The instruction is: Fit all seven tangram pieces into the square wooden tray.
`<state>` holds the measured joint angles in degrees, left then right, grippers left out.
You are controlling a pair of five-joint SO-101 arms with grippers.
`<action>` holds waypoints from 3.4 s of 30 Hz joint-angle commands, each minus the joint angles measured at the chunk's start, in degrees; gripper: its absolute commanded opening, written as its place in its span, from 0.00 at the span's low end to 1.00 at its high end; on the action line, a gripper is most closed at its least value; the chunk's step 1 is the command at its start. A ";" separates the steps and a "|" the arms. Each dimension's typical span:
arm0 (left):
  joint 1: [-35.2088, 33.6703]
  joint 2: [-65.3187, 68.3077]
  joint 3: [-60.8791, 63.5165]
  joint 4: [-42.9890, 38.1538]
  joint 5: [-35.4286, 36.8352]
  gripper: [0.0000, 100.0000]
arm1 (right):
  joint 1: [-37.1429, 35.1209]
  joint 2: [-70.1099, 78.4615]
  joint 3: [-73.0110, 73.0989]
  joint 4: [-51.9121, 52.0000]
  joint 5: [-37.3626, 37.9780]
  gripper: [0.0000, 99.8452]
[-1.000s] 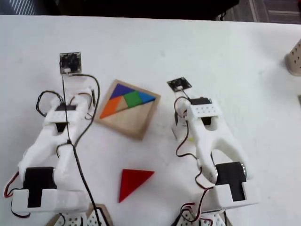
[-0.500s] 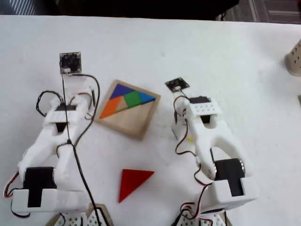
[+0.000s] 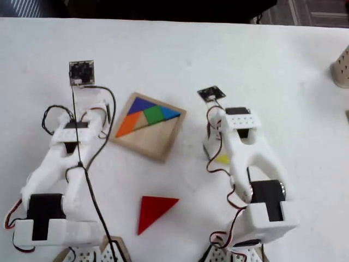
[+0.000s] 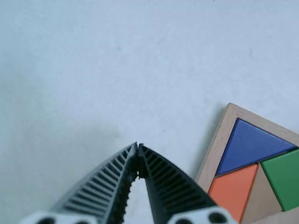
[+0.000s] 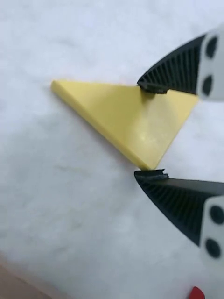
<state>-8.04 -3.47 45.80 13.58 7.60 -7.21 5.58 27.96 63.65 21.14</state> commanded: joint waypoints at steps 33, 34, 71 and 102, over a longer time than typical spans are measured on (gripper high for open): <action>-0.57 -0.13 -2.20 -1.41 -0.44 0.03 | 12.44 0.57 -9.14 4.53 4.92 0.11; -0.57 -0.13 -2.20 -1.41 -0.44 0.03 | 12.97 0.57 -9.32 4.53 4.92 0.11; -0.57 -0.04 -2.20 -1.41 -0.44 0.03 | 34.24 29.76 -49.76 15.96 14.86 0.09; -1.45 5.05 -6.59 -1.14 -0.09 0.03 | 15.16 10.68 -47.21 34.51 5.80 0.02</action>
<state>-10.33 1.63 42.29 13.58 7.60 12.40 22.73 -21.36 97.58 30.46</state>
